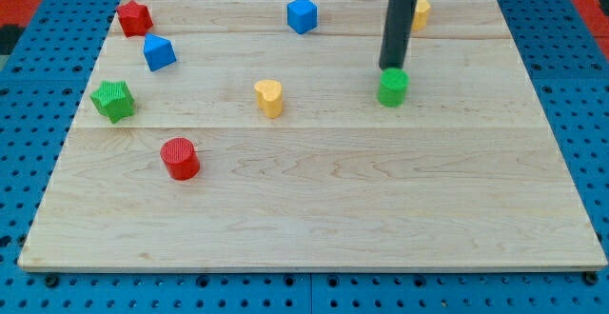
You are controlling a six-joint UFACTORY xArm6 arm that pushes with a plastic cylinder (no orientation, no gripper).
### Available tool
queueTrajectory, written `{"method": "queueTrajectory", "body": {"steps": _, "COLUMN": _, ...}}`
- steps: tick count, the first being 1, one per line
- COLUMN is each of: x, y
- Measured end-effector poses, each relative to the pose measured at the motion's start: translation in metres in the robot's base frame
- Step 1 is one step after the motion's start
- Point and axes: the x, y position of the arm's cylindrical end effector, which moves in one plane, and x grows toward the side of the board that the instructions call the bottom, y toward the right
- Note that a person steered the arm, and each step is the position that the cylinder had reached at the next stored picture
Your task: Place the green circle horizontally to the right of the yellow heart
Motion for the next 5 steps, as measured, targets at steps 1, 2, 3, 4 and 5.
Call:
{"method": "queueTrajectory", "body": {"steps": 1, "x": -0.036, "y": -0.042}}
{"method": "queueTrajectory", "body": {"steps": 2, "x": -0.013, "y": -0.07}}
{"method": "queueTrajectory", "body": {"steps": 3, "x": 0.014, "y": -0.084}}
{"method": "queueTrajectory", "body": {"steps": 4, "x": 0.028, "y": -0.076}}
{"method": "queueTrajectory", "body": {"steps": 5, "x": 0.035, "y": -0.003}}
